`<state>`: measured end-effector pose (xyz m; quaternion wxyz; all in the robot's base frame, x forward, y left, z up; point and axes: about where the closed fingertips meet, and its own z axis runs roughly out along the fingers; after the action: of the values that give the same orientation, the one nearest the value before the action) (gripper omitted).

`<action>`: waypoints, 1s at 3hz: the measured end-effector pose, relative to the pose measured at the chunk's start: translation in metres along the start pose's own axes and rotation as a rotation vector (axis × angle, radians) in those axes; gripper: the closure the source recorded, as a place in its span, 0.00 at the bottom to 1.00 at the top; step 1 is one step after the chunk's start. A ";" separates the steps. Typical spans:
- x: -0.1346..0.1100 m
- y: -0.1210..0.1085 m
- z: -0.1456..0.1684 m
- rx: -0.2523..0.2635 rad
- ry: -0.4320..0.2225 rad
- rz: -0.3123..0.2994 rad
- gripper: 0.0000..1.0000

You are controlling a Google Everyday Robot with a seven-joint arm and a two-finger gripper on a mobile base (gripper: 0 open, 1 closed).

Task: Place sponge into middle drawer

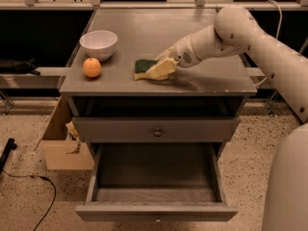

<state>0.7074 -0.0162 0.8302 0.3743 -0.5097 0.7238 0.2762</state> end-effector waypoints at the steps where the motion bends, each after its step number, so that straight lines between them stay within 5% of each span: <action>1: 0.000 0.000 0.000 -0.001 0.001 0.000 1.00; 2: 0.001 0.017 -0.025 0.029 0.016 0.002 1.00; 3: 0.008 0.071 -0.103 0.126 0.039 0.014 1.00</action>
Offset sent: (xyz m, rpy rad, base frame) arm -0.0751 -0.0558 0.0519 -0.0685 -0.0362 -0.0934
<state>0.6120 -0.0777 0.8838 0.3895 -0.4855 0.7503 0.2229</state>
